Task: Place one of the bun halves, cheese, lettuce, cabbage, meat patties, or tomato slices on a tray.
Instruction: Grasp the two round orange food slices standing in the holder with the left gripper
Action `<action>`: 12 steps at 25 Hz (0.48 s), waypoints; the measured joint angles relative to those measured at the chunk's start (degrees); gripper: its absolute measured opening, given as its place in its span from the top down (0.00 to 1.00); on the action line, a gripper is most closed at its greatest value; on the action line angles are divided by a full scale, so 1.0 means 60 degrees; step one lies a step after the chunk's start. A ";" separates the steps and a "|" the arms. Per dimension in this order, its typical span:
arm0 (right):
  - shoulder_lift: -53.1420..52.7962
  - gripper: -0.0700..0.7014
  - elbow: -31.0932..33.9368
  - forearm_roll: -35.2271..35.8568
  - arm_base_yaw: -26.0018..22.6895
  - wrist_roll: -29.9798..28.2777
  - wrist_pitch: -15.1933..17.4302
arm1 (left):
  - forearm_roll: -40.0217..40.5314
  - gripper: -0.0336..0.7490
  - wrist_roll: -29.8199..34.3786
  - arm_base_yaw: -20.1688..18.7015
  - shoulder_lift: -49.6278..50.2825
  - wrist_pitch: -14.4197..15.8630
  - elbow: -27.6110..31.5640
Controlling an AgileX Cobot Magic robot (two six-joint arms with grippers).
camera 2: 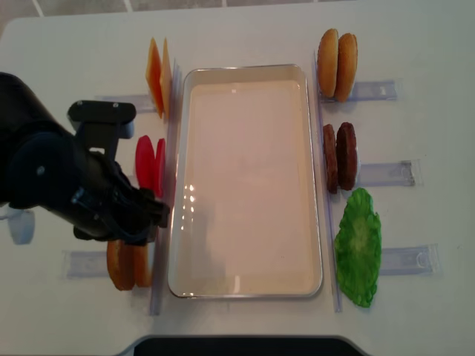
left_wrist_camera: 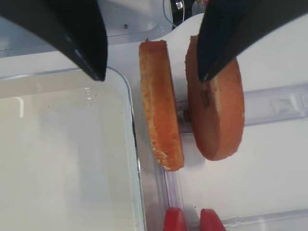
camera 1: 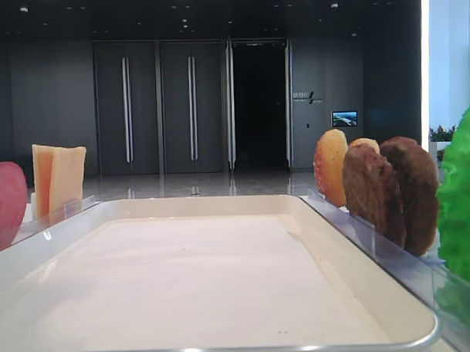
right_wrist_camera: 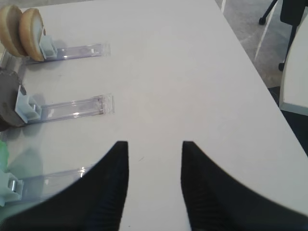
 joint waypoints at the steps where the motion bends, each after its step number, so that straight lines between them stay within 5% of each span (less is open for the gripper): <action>1: 0.0000 0.54 0.0000 0.0000 0.0000 0.0000 0.0000 | 0.0000 0.38 0.0000 0.0000 0.0073 -0.0011 0.0000; 12: 0.0000 0.54 0.0000 0.0000 0.0000 0.0000 0.0000 | 0.0096 0.38 0.0000 0.0000 0.0872 -0.0160 -0.0019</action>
